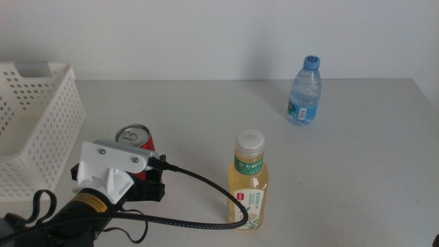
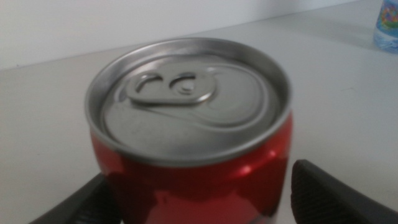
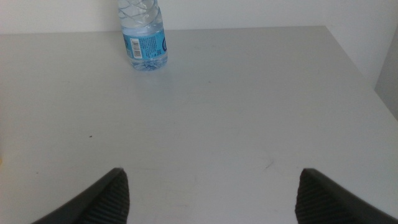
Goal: Use arms to grab the bottles and put them into the dustbin to the left of the table.
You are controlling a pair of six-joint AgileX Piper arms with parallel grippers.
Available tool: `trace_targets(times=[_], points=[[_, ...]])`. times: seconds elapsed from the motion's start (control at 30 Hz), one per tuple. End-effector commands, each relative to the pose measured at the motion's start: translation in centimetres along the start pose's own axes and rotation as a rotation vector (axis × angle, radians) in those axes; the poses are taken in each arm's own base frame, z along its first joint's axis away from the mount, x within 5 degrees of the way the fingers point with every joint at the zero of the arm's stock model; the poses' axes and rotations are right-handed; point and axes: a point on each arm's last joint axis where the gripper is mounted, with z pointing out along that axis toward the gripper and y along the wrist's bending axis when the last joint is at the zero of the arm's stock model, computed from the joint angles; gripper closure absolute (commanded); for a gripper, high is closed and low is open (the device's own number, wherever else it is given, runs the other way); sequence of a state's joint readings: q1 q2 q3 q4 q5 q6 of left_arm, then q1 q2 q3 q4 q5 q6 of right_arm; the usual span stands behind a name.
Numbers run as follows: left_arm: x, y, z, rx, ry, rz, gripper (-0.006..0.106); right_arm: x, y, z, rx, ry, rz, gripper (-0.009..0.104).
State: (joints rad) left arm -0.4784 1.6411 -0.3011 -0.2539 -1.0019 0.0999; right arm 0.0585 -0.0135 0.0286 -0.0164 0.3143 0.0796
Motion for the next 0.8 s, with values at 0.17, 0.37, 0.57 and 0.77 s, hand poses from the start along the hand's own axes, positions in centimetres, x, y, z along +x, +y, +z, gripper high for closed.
trace_targets(times=[0.17, 0.37, 0.57, 0.77], points=[[-1.6, -0.1, 2.0, -0.03, -0.112, -0.015, 0.008, -1.1, 0.1, -0.3, -0.008, -0.104, -0.016, 0.001], [-1.5, -0.3, 2.8, -0.037, -0.111, 0.006, 0.025, -1.1, 0.1, -0.3, -0.008, -0.104, -0.016, 0.001], [-2.1, -0.2, 2.5, -0.037, -0.119, 0.027, 0.07, -1.1, 0.1, -0.3, -0.008, -0.104, -0.016, 0.001], [-3.6, 0.5, 1.4, -0.1, -0.098, -0.034, 0.1, -1.1, 0.1, -0.3, -0.008, -0.104, -0.016, 0.001]])
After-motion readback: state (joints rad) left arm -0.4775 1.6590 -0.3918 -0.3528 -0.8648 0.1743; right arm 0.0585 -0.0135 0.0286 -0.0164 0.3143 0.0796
